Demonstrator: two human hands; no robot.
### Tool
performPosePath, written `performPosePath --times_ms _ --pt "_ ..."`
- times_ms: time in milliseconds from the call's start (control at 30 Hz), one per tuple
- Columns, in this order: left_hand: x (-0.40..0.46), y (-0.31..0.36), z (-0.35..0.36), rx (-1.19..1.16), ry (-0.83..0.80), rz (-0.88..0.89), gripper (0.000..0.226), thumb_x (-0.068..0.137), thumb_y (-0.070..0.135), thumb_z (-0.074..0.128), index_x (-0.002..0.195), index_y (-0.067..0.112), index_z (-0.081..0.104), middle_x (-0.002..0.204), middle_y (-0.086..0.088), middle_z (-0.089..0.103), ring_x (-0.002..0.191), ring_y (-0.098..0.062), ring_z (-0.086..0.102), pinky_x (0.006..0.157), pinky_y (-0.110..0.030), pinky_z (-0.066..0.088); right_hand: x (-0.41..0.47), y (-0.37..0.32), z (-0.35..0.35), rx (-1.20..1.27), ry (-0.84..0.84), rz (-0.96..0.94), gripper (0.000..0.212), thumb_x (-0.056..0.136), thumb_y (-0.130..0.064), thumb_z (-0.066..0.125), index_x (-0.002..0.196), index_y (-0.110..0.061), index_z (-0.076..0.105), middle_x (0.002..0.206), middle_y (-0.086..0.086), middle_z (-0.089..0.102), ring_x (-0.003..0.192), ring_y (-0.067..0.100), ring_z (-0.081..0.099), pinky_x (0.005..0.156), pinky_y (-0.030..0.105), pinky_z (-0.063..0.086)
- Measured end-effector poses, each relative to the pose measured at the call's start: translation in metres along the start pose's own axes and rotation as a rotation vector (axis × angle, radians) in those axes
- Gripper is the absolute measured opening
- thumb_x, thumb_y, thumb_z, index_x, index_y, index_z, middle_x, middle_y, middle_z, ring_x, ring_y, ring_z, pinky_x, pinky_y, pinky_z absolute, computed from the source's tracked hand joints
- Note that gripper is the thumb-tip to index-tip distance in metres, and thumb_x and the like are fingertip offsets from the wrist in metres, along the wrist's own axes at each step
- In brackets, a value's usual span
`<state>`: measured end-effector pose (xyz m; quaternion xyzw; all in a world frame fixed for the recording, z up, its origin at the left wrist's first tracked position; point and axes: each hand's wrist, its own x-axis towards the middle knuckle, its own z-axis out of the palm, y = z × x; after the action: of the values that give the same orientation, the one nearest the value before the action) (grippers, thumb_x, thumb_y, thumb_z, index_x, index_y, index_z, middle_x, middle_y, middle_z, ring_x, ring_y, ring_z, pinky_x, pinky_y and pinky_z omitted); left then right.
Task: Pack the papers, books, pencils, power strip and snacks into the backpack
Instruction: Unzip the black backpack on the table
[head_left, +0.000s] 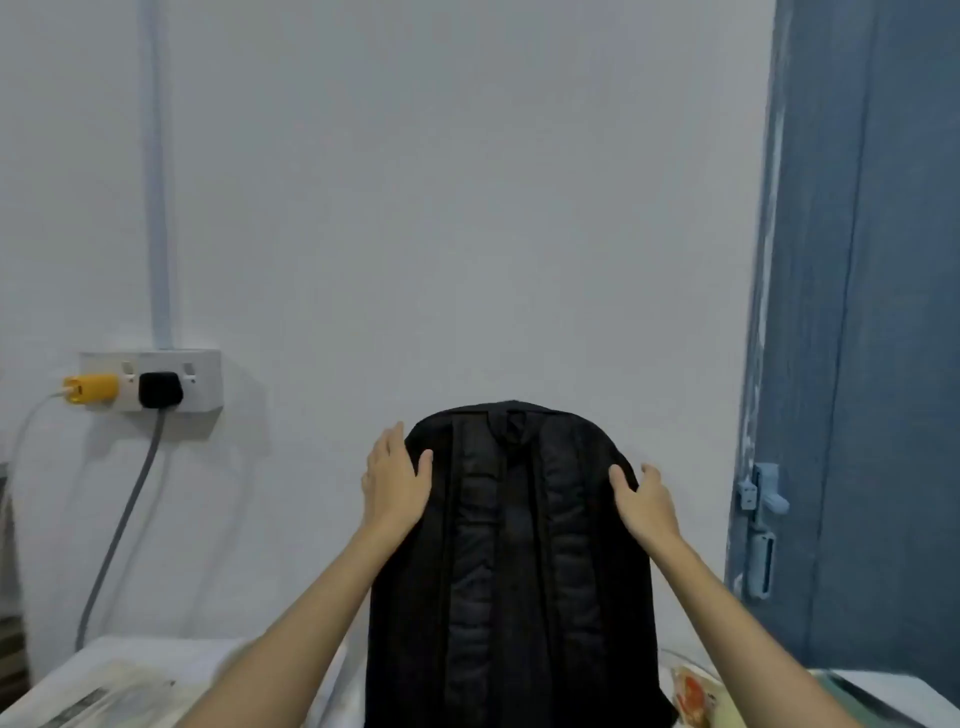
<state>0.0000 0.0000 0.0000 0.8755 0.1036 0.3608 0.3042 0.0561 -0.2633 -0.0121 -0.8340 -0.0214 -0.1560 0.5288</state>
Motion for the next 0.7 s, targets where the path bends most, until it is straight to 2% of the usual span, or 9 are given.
performPosePath --times_ms 67,133,233,367,433,500,600,633,700 --pt "-0.001 -0.014 0.004 -0.125 -0.029 -0.251 0.062 0.096 0.037 0.041 0.146 0.006 0.02 0.151 -0.014 0.027 0.137 -0.032 0.027 0.111 -0.046 0.026 -0.004 0.008 0.0 0.031 0.025 0.162 0.066 0.097 -0.045 0.036 0.146 -0.003 0.02 0.148 0.02 0.032 0.134 0.038 0.034 0.11 0.045 0.03" --pt "-0.004 -0.029 0.01 -0.334 -0.153 -0.465 0.071 0.091 0.05 0.043 0.142 0.004 0.028 0.144 -0.015 0.038 0.129 -0.036 0.038 0.108 -0.046 0.032 -0.011 0.017 -0.003 0.091 0.003 0.284 0.068 0.097 -0.049 0.032 0.145 -0.002 0.023 0.147 0.02 0.034 0.132 0.038 0.036 0.11 0.046 0.031" --pt "-0.015 -0.037 0.011 -0.673 -0.353 -0.634 0.066 0.095 0.05 0.039 0.137 0.0 0.038 0.135 -0.015 0.049 0.12 -0.034 0.05 0.101 -0.042 0.041 -0.022 0.024 -0.001 0.271 -0.153 0.392 0.069 0.097 -0.054 0.024 0.145 -0.004 0.029 0.147 0.016 0.035 0.132 0.037 0.037 0.108 0.047 0.031" --pt "-0.025 -0.03 0.002 -0.965 -0.289 -0.616 0.044 0.099 0.032 0.041 0.133 0.004 0.046 0.131 -0.014 0.054 0.116 -0.031 0.054 0.094 -0.04 0.045 -0.036 0.021 -0.007 0.401 -0.281 0.438 0.078 0.09 -0.068 0.017 0.143 -0.014 0.035 0.146 0.011 0.039 0.131 0.037 0.037 0.104 0.053 0.032" --pt "-0.036 -0.02 -0.006 -1.127 -0.275 -0.551 0.045 0.098 0.04 0.039 0.126 0.008 0.053 0.126 -0.011 0.058 0.112 -0.027 0.056 0.092 -0.037 0.045 -0.04 0.019 -0.01 0.467 -0.279 0.435 0.078 0.089 -0.07 0.014 0.141 -0.017 0.038 0.144 0.01 0.042 0.129 0.036 0.039 0.101 0.052 0.033" --pt "-0.047 -0.015 -0.017 -1.323 -0.236 -0.527 0.056 0.096 0.055 0.029 0.115 0.012 0.059 0.114 -0.009 0.063 0.107 -0.024 0.058 0.093 -0.037 0.044 -0.045 0.02 -0.018 0.57 -0.27 0.434 0.077 0.089 -0.071 0.013 0.137 -0.017 0.041 0.137 0.008 0.049 0.124 0.034 0.044 0.104 0.054 0.029" --pt "-0.06 -0.017 -0.035 -1.505 -0.098 -0.557 0.063 0.094 0.06 0.024 0.104 0.011 0.062 0.105 -0.011 0.065 0.102 -0.026 0.06 0.093 -0.038 0.045 -0.051 0.028 -0.032 0.743 -0.262 0.435 0.078 0.085 -0.075 0.011 0.113 -0.017 0.055 0.089 0.0 0.068 0.094 0.024 0.056 0.108 0.063 0.018" --pt "-0.066 -0.021 -0.037 -1.523 -0.086 -0.559 0.061 0.095 0.057 0.027 0.098 0.011 0.066 0.101 -0.011 0.067 0.098 -0.025 0.062 0.089 -0.037 0.048 -0.054 0.036 -0.037 0.773 -0.274 0.439 0.082 0.084 -0.077 0.01 0.109 -0.015 0.058 0.081 -0.002 0.07 0.094 0.023 0.056 0.106 0.066 0.013" --pt "-0.081 -0.025 -0.041 -1.495 -0.128 -0.553 0.057 0.096 0.045 0.034 0.07 0.013 0.074 0.078 -0.006 0.072 0.076 -0.019 0.067 0.07 -0.027 0.052 -0.062 0.044 -0.044 0.82 -0.335 0.433 0.091 0.076 -0.085 0.018 0.116 -0.013 0.058 0.099 0.002 0.07 0.111 0.026 0.052 0.104 0.07 0.004"
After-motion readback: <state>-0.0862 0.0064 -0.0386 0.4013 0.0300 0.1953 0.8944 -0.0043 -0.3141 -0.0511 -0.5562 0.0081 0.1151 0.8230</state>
